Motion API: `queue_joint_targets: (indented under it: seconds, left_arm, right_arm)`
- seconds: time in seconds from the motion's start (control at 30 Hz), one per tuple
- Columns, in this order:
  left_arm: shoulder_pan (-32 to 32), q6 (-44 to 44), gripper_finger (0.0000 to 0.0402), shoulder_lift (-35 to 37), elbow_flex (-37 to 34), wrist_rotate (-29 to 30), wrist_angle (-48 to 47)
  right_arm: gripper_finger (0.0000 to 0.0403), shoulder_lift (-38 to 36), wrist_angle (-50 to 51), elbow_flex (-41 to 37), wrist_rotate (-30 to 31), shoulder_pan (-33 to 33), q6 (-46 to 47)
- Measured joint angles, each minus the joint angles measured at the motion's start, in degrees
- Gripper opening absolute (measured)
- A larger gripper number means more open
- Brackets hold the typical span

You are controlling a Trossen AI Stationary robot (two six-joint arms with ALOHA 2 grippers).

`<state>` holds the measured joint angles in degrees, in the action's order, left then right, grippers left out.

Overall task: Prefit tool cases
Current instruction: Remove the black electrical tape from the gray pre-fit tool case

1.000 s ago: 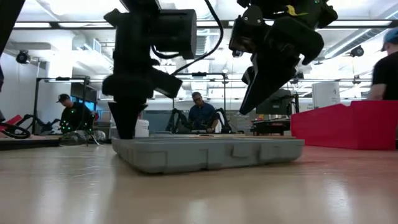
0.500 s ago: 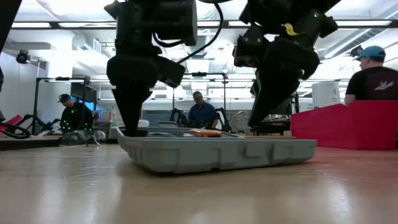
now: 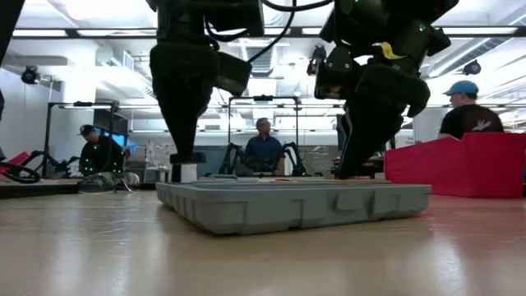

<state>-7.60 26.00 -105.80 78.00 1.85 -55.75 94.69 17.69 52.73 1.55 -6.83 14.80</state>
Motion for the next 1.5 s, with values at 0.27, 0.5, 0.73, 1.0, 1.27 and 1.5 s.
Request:
queue_joint_targets:
  seconds: [0.27,0.5,0.73,1.0,1.27,1.5]
  left_arm:
    - [0.6,-0.5,0.0002,1.8,0.0,4.5,-3.0]
    - [3.2,-3.7,0.0002,2.2,0.0,6.4,-3.3]
    - [8.8,-9.1,0.0002,3.0,-0.1,6.7,-3.3]
    - [16.0,-14.8,0.0002,8.1,-0.1,6.6,-3.3]
    - [26.4,-18.2,0.0002,12.3,-0.1,4.8,-3.1]
    - [35.3,-19.5,0.0002,12.3,-4.1,2.3,-3.2]
  right_arm:
    - [0.0092,-0.1,-0.1,0.0,0.0,0.0,0.1]
    - [0.0088,-2.9,-0.2,0.5,0.2,-0.4,-0.3]
    - [0.0072,-11.0,0.3,0.5,5.0,-1.6,-0.2]
    - [0.0075,-18.9,4.3,0.5,7.8,-1.9,0.9]
    - [0.0089,-20.4,4.4,0.5,9.1,-2.2,1.1]
    - [0.0081,-19.5,4.3,0.5,9.2,-3.1,1.2]
